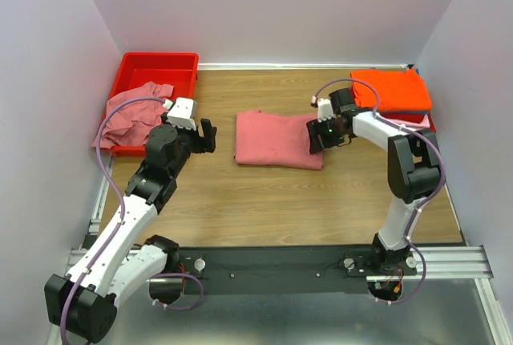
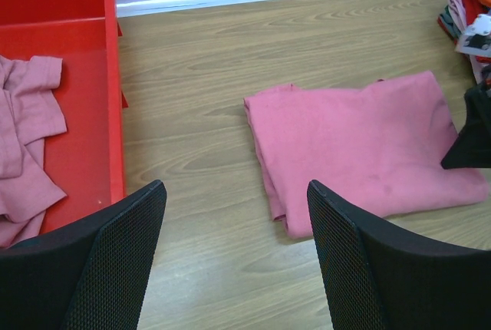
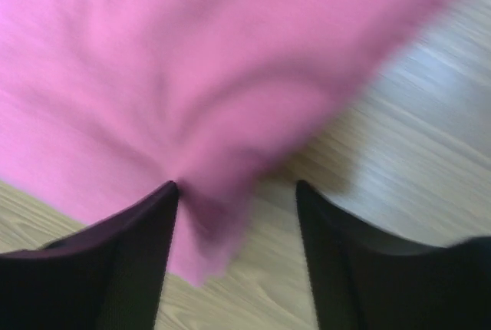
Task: Fold and stack the t-shirts
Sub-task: Neatly place the folded tshirt to the corner
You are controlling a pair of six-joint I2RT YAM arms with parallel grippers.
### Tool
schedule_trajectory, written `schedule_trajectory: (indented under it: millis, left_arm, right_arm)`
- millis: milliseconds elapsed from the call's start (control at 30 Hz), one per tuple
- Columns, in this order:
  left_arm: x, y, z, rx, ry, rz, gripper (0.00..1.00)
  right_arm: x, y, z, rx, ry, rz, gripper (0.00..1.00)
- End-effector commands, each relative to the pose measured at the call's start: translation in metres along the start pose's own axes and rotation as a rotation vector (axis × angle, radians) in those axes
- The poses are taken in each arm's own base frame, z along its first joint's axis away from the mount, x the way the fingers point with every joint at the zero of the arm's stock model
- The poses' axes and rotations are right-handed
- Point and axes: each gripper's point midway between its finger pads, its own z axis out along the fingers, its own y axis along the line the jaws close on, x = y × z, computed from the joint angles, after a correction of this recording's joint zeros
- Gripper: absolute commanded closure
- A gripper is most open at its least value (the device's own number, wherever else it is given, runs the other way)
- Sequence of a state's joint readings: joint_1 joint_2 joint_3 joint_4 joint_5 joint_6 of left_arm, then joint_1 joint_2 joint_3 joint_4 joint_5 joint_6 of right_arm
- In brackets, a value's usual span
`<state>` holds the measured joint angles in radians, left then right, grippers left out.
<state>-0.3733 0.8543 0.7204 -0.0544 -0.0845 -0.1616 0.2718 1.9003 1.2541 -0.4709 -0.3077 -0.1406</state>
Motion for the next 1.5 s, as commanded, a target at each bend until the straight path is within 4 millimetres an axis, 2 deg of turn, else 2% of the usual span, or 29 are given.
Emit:
schedule_trajectory:
  millis: [0, 33, 67, 100, 200, 267, 333, 500, 533, 600, 733, 767, 900, 1000, 1167, 1267, 1300, 1367, 1467]
  left_arm:
    - [0.001, -0.003, -0.004, 0.026, -0.010, 0.001, 0.18]
    - [-0.001, -0.004, -0.004, 0.029, -0.015, 0.000, 0.18]
    - [0.000, -0.005, -0.004, 0.032, -0.011, 0.002, 0.18]
    - [0.000, -0.005, -0.004, 0.035, -0.012, 0.004, 0.18]
    - [0.003, -0.005, -0.002, 0.036, -0.005, 0.005, 0.18]
    - [0.005, -0.004, -0.001, 0.034, 0.001, 0.009, 0.19]
    - [0.006, -0.004, -0.001, 0.033, 0.004, 0.012, 0.19]
    - [0.008, -0.001, 0.000, 0.018, 0.006, 0.014, 0.18]
    - [0.009, -0.001, 0.001, 0.017, 0.011, 0.015, 0.19]
    - [0.012, -0.001, 0.002, 0.015, 0.017, 0.015, 0.19]
    - [0.014, 0.000, 0.005, 0.012, 0.028, 0.017, 0.19]
    - [0.016, 0.000, 0.005, 0.008, 0.034, 0.016, 0.19]
    - [0.015, 0.003, 0.004, -0.005, 0.031, 0.016, 0.19]
    - [0.015, 0.004, 0.004, -0.010, 0.032, 0.019, 0.19]
    - [0.015, 0.004, 0.003, -0.010, 0.029, 0.020, 0.19]
    - [0.014, 0.004, 0.003, -0.008, 0.024, 0.019, 0.19]
    - [0.013, 0.003, 0.002, -0.006, 0.023, 0.020, 0.19]
    - [0.012, 0.003, 0.000, -0.004, 0.019, 0.020, 0.19]
    - [0.012, 0.004, -0.003, -0.008, 0.012, 0.019, 0.19]
  right_arm:
    - [0.002, -0.038, -0.036, 0.121, -0.043, 0.067, 0.18]
    - [-0.001, -0.042, -0.041, 0.121, -0.064, 0.085, 0.14]
    - [-0.008, -0.039, -0.047, 0.084, -0.098, 0.099, 0.06]
    - [-0.010, -0.044, -0.051, 0.061, -0.119, 0.144, 0.01]
    - [-0.023, -0.037, -0.044, -0.021, -0.171, 0.215, 0.00]
    - [-0.028, -0.027, -0.036, -0.095, -0.173, 0.267, 0.00]
    - [-0.029, -0.027, -0.023, -0.121, -0.170, 0.289, 0.00]
    - [-0.041, -0.041, -0.008, -0.046, -0.218, 0.367, 0.00]
    - [-0.046, -0.050, -0.005, 0.005, -0.244, 0.371, 0.00]
    - [-0.051, -0.051, 0.002, 0.039, -0.256, 0.395, 0.00]
    - [-0.049, -0.040, 0.027, -0.034, -0.213, 0.428, 0.00]
    - [-0.044, -0.035, 0.037, -0.068, -0.186, 0.440, 0.01]
    - [-0.037, -0.020, 0.053, -0.112, -0.142, 0.465, 0.05]
    - [-0.033, -0.009, 0.058, -0.164, -0.115, 0.492, 0.14]
    - [-0.021, -0.002, 0.061, -0.193, -0.078, 0.527, 0.40]
    - [-0.018, 0.002, 0.061, -0.216, -0.066, 0.521, 0.63]
    - [-0.021, 0.006, 0.059, -0.240, -0.067, 0.506, 0.78]
    - [-0.030, 0.009, 0.052, -0.268, -0.080, 0.485, 1.00]
    - [-0.055, 0.016, 0.028, -0.321, -0.118, 0.399, 1.00]
